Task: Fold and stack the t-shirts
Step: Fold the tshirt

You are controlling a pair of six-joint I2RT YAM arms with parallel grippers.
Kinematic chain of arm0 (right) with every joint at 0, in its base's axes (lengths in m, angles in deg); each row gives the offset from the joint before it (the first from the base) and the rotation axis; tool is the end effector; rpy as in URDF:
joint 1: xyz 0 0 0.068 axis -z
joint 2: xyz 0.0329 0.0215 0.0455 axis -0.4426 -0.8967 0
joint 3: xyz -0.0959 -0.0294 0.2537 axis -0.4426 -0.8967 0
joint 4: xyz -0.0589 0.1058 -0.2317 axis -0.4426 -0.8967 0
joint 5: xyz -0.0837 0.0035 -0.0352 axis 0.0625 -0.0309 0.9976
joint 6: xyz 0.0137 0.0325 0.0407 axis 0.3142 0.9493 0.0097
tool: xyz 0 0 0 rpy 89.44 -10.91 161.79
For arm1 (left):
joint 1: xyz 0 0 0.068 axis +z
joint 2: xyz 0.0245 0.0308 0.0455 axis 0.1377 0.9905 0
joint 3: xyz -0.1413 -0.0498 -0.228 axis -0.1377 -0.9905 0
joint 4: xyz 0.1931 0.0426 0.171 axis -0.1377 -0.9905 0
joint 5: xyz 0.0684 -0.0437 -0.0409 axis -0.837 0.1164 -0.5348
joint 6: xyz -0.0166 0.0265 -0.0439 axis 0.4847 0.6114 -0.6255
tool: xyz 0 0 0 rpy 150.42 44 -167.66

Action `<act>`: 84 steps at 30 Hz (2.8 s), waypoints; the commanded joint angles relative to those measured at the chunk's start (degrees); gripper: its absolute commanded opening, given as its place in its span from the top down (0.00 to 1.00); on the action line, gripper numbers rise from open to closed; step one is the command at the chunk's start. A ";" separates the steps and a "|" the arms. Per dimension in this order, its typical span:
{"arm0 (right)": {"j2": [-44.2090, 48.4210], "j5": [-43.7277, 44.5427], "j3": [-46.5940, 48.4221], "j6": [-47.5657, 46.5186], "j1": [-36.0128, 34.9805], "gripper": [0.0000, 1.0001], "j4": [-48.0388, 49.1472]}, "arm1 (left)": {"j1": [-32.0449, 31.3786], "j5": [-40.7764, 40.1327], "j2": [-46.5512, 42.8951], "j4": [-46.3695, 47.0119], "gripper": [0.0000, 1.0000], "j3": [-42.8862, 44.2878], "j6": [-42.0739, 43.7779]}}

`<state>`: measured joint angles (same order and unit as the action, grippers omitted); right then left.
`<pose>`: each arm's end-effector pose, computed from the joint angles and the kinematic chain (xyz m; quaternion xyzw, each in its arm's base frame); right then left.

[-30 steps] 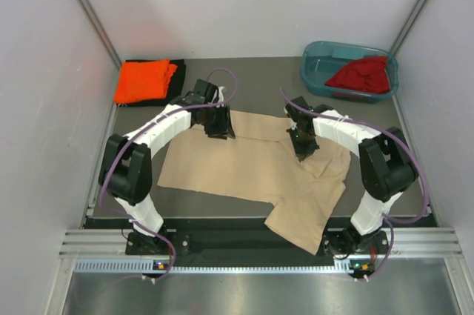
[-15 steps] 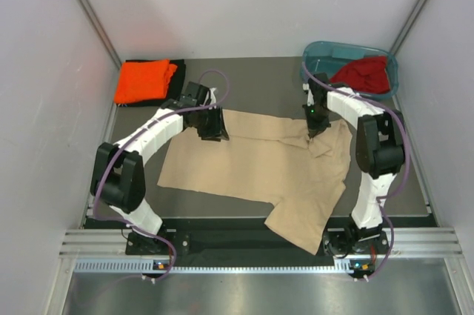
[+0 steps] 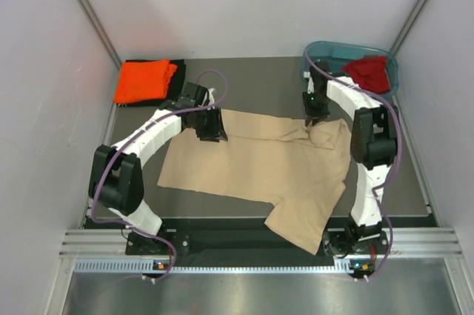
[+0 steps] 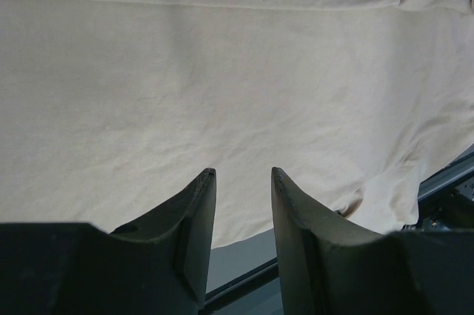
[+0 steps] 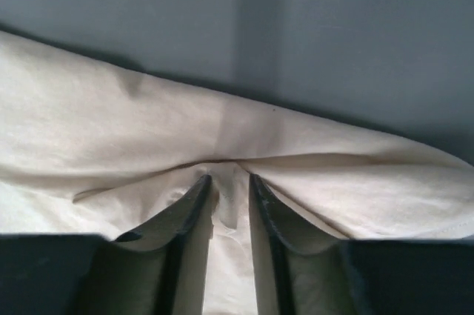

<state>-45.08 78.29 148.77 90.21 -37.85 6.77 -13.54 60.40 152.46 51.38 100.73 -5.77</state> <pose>0.4187 0.0881 0.1974 -0.0428 0.9883 0.0551 0.1360 0.3113 -0.1342 0.2461 0.0106 0.9502 -0.2474 0.1892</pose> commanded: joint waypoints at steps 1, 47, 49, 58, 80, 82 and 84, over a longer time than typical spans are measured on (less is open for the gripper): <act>3.37 2.48 0.81 -0.48 -0.03 0.68 -2.71 | 0.27 0.22 -2.92 -1.16 0.59 -0.69 0.12; 9.88 -14.64 -19.94 5.06 0.32 0.71 11.79 | 8.44 3.73 -0.65 -2.04 0.59 3.69 0.20; 9.97 -15.43 -20.73 5.41 0.24 0.73 12.31 | 10.02 4.08 -0.03 -2.13 0.59 4.57 0.55; 13.30 -17.54 -21.95 9.00 0.32 1.00 9.86 | 12.75 0.66 6.73 -1.00 0.59 8.97 1.35; 32.47 -24.14 -41.20 44.69 -5.48 1.00 15.12 | 17.93 -0.57 17.73 3.32 0.61 12.75 5.92; 32.39 -23.78 -42.08 46.71 -5.65 0.99 16.52 | 18.11 -0.57 18.60 3.58 0.61 13.01 5.83; 32.12 -23.87 -43.14 47.77 -5.65 0.97 18.28 | 18.29 -0.40 18.78 3.84 0.61 13.19 5.66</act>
<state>-14.88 53.51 106.96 132.98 -42.87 22.05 4.04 60.16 170.30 53.13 111.81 -1.22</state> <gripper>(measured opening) 0.023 0.393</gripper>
